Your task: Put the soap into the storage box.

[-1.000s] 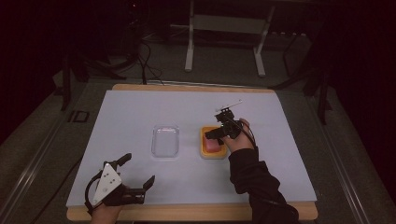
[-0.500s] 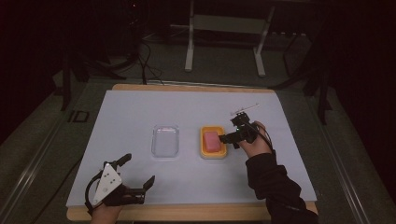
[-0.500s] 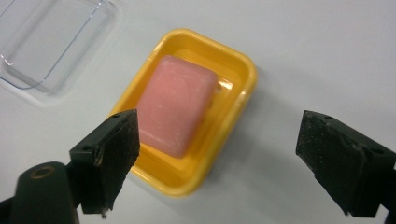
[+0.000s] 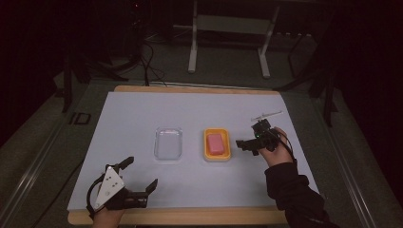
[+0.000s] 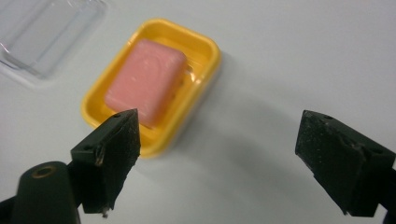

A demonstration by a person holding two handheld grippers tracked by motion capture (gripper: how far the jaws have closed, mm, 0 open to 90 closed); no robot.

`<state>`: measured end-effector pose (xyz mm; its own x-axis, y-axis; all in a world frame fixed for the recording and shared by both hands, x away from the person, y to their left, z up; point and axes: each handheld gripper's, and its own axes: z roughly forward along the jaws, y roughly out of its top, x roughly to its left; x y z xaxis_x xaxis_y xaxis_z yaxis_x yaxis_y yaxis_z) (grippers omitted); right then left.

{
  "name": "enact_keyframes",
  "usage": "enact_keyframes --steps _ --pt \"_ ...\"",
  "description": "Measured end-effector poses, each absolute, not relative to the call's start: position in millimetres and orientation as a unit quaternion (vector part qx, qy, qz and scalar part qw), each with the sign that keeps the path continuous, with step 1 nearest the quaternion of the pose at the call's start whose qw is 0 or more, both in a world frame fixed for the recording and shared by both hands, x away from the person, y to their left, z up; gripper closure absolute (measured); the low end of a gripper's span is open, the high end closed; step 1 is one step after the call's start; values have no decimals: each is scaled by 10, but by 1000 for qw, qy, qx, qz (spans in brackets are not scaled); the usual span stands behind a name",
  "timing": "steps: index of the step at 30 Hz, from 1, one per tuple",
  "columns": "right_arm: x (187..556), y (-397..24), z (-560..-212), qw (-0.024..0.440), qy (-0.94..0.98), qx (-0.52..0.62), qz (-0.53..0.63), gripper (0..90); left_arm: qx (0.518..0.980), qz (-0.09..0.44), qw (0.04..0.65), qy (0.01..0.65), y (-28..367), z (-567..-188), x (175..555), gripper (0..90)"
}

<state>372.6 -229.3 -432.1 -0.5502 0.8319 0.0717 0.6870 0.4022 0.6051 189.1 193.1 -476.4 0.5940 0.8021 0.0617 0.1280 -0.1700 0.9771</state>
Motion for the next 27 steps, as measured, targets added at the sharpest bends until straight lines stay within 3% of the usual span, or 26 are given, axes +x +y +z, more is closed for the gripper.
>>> enact_keyframes --steps 12,27 --pt "3534 -2641 -4491 112 831 446 314 153 701 304 552 333 1926 -4768 1895 3" --pt "3346 -2795 -4670 140 838 434 301 139 702 305 551 332 1928 -4769 1893 3"
